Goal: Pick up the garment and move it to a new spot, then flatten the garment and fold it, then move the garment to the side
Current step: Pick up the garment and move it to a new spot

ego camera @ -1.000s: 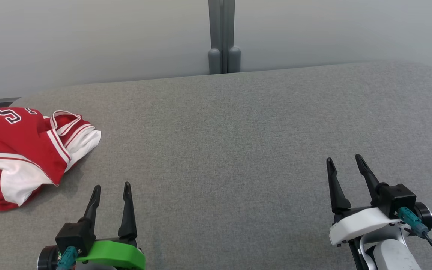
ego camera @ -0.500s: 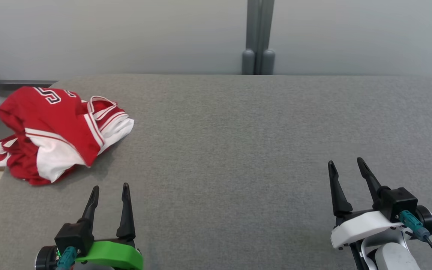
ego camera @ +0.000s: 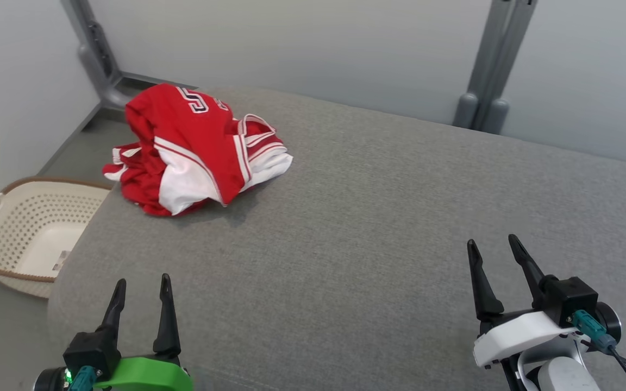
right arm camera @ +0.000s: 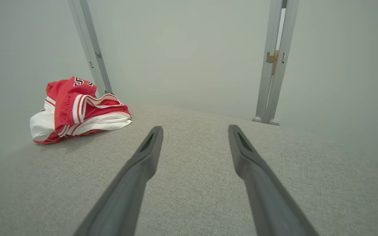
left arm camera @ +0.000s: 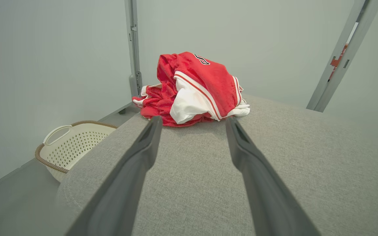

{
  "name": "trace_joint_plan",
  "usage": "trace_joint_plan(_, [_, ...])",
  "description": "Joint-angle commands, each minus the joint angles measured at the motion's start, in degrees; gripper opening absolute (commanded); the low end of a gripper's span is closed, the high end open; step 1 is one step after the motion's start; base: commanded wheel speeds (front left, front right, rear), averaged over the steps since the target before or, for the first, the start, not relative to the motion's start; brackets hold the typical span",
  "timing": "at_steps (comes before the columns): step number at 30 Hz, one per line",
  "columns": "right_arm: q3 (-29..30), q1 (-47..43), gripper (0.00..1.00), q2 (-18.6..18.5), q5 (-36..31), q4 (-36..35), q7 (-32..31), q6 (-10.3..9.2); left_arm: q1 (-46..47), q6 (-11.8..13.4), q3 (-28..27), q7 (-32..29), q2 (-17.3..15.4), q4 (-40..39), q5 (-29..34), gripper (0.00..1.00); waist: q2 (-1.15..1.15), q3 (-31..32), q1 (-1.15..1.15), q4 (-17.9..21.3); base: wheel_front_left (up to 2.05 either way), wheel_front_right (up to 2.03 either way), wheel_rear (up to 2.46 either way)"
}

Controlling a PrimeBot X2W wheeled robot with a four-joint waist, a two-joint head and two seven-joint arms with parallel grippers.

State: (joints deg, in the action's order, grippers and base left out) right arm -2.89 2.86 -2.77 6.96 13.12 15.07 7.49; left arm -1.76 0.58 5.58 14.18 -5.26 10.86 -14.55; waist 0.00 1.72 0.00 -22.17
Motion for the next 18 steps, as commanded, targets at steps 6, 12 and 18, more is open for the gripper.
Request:
trace_joint_plan(6, [-1.2,1.0,1.0,-0.2,0.1,0.2,0.2,-0.01,-2.1,1.5,-1.1,-0.1,-0.7,-2.4,-0.9,1.0,0.0,-0.2,0.0,-7.1,0.0,0.0,0.0])
trace_joint_plan(12, [-1.8,2.0,1.0,-0.2,0.0,0.6,0.2,-0.01,-2.4,2.1,-1.4,0.1,-0.7,-3.6,-1.2,1.0,0.0,-1.1,0.0,-7.4,0.0,0.0,0.0])
trace_joint_plan(18, [-1.3,1.9,1.0,-0.2,-0.1,0.8,0.2,-0.01,-1.5,2.3,-1.0,-0.2,-0.7,-3.9,-1.2,1.0,0.0,-1.4,0.0,-7.4,0.0,0.0,0.0])
